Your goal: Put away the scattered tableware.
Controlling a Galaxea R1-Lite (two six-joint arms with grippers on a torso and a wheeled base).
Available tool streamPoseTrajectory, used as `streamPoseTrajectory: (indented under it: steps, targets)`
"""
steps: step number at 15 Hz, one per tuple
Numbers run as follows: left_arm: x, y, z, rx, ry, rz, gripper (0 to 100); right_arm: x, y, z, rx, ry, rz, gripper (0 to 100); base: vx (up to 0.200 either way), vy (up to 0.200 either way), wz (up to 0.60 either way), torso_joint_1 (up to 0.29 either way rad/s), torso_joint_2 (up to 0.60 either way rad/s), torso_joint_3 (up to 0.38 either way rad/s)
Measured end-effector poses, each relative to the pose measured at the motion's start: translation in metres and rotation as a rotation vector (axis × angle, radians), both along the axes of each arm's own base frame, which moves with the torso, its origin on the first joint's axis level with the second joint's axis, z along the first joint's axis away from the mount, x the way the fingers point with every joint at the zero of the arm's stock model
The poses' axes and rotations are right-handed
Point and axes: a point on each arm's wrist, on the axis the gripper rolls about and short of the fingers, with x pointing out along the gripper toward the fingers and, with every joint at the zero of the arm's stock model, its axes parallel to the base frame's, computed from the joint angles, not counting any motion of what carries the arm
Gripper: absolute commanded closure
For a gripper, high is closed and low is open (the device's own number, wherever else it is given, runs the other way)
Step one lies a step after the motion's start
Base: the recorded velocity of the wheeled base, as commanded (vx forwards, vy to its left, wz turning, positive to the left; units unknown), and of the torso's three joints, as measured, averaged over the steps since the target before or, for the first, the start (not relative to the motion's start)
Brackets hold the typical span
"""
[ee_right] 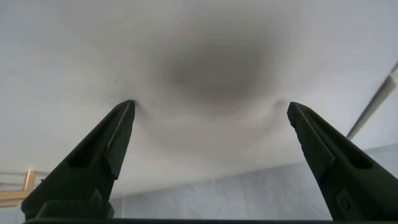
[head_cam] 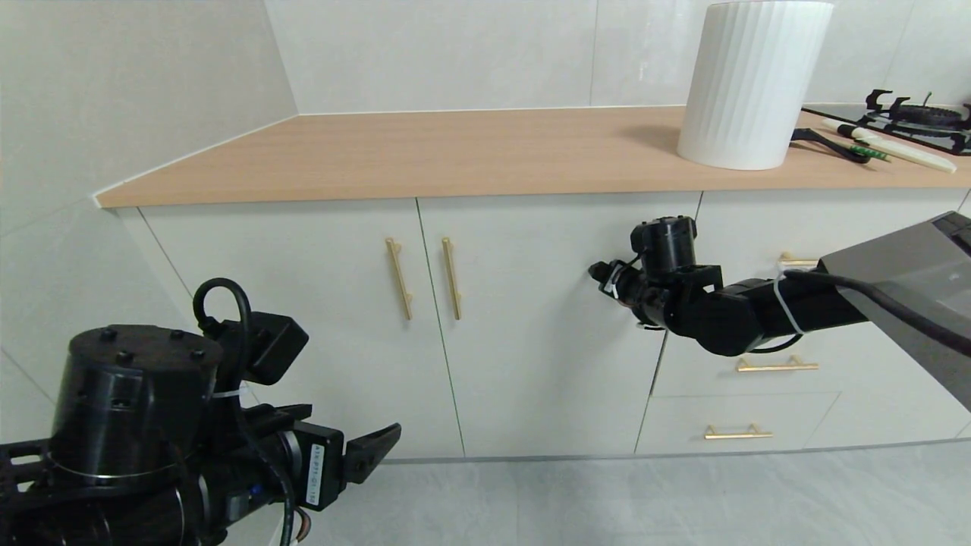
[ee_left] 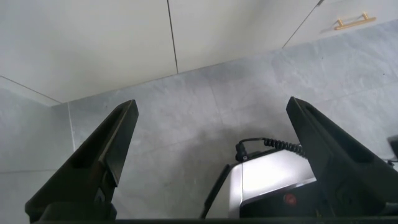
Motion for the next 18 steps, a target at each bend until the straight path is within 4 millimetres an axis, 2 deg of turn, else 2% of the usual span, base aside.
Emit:
streamPoseTrajectory:
  steps: [2, 4, 7, 10, 12, 15, 18]
  targets:
    - [0.000, 0.000, 0.001, -0.003, -0.004, 0.001, 0, -0.011, -0.006, 0.010, -0.005, -0.002, 0.001, 0, 0.000, 0.000, 0.00, 0.000, 0.00, 0.000]
    - [-0.002, 0.001, 0.003, -0.009, -0.017, 0.004, 0, -0.032, -0.014, 0.027, -0.020, -0.015, 0.015, 0, 0.000, 0.000, 0.00, 0.000, 0.00, 0.000]
    - [-0.012, 0.014, 0.018, -0.047, -0.088, 0.031, 0, -0.088, -0.051, 0.067, -0.079, -0.065, 0.017, 0, 0.000, 0.000, 0.00, 0.000, 0.00, 0.000]
    - [-0.039, 0.038, 0.027, -0.081, -0.179, 0.067, 0, -0.162, -0.097, 0.103, -0.163, -0.161, 0.019, 0, 0.000, 0.000, 0.00, 0.000, 0.00, 0.000]
    - [-0.070, 0.061, 0.026, -0.105, -0.249, 0.097, 0, -0.224, -0.132, 0.119, -0.217, -0.247, 0.014, 0, 0.000, 0.000, 0.00, 0.000, 0.00, 0.000]
    - [-0.118, 0.092, 0.014, -0.091, -0.276, 0.147, 0, -0.312, -0.170, 0.114, -0.337, -0.311, -0.009, 0, 0.000, 0.000, 0.00, 0.000, 0.00, 0.000]
    - [-0.160, 0.113, 0.004, -0.074, -0.337, 0.237, 0, -0.394, -0.192, 0.089, -0.445, -0.337, -0.025, 0, 0.000, 0.000, 0.00, 0.000, 0.00, 0.000]
